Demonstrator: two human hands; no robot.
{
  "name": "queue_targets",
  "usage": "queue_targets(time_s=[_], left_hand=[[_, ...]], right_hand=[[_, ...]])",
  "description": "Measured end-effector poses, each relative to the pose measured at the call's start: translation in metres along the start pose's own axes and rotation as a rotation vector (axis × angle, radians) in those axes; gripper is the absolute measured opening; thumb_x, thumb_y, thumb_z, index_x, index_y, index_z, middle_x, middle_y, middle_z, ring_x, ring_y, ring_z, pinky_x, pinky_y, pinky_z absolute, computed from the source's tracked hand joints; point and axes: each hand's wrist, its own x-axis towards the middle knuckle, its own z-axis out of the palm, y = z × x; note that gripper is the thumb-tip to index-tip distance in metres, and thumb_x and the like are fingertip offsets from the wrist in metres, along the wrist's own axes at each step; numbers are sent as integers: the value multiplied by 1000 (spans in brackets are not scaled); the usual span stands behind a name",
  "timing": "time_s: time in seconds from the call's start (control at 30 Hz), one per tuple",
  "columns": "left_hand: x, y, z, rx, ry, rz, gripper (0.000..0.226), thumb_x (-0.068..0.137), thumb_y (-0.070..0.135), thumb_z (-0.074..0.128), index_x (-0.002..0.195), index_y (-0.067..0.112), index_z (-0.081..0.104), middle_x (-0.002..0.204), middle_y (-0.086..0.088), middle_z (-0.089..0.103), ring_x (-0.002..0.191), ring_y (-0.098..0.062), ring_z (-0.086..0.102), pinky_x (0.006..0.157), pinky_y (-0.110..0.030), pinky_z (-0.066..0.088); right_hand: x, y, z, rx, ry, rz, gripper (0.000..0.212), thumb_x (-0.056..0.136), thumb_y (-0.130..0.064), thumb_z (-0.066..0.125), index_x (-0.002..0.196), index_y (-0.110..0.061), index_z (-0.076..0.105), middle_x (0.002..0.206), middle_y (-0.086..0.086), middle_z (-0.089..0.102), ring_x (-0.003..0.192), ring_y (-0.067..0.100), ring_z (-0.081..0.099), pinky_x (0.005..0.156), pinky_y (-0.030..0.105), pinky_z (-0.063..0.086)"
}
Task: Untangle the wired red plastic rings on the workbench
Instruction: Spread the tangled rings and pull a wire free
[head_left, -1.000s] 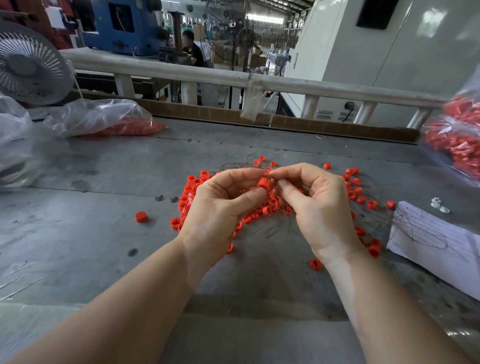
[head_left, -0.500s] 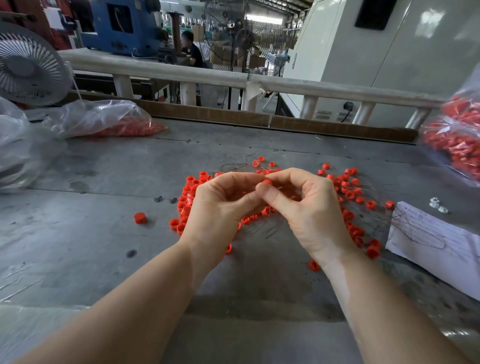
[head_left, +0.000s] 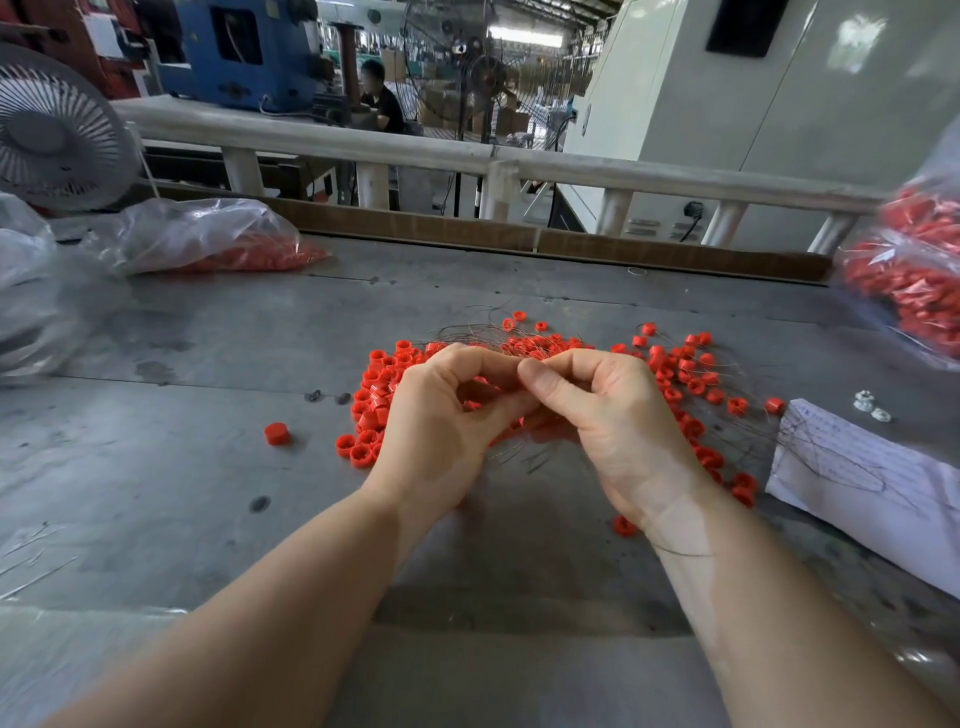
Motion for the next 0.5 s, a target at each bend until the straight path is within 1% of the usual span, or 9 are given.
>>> queue_targets(time_s=[0.07, 0.13, 0.2, 0.27, 0.37, 0.43, 0.5], left_hand=[[-1, 0, 1, 42, -1, 27, 22, 73, 10, 76, 77, 30, 67, 80, 6, 67, 76, -8, 63, 74, -23, 53], [-1, -1, 0, 82, 3, 52, 23, 72, 11, 77, 74, 31, 65, 77, 9, 63, 75, -7, 60, 73, -23, 51], [0, -2, 0, 118, 3, 78, 26, 71, 12, 78, 71, 33, 62, 74, 10, 59, 71, -3, 55, 69, -17, 47], [-1, -1, 0, 142, -5, 96, 30, 70, 12, 79, 68, 36, 59, 73, 12, 55, 70, 0, 52, 65, -11, 43], [-1, 1, 0, 120, -28, 101, 29, 71, 10, 78, 70, 34, 61, 72, 12, 55, 68, 2, 53, 62, -9, 42], [-1, 2, 0, 33, -67, 56, 27, 74, 6, 76, 80, 31, 67, 79, 7, 62, 71, -1, 56, 66, -14, 47], [-1, 3, 0, -104, -82, -41, 28, 78, 3, 71, 92, 27, 70, 87, 1, 69, 75, -12, 60, 71, -24, 53]], right_hand=[[0, -1, -1, 19, -7, 24, 26, 64, -35, 70, 70, -10, 71, 61, 4, 66, 55, 11, 60, 50, 19, 47], [-1, -1, -2, 19, -22, 62, 29, 59, -39, 72, 67, -11, 70, 57, 2, 64, 51, 8, 57, 47, 18, 45], [-1, -1, -3, 23, -44, 102, 31, 55, -41, 73, 64, -12, 70, 56, 2, 62, 48, 7, 53, 44, 18, 43], [0, -1, -4, 38, -69, 133, 28, 53, -41, 73, 60, -14, 71, 56, 4, 61, 46, 7, 51, 43, 18, 42], [1, -2, -4, 93, -78, 151, 26, 52, -39, 73, 54, -13, 68, 53, 4, 60, 43, 7, 48, 42, 17, 39], [2, -2, -5, 149, -49, 148, 23, 54, -35, 73, 52, -13, 65, 51, 2, 57, 42, 7, 46, 40, 17, 37], [3, -3, -7, 190, -14, 147, 20, 58, -31, 71, 51, -14, 64, 51, 1, 56, 42, 7, 44, 40, 16, 37]])
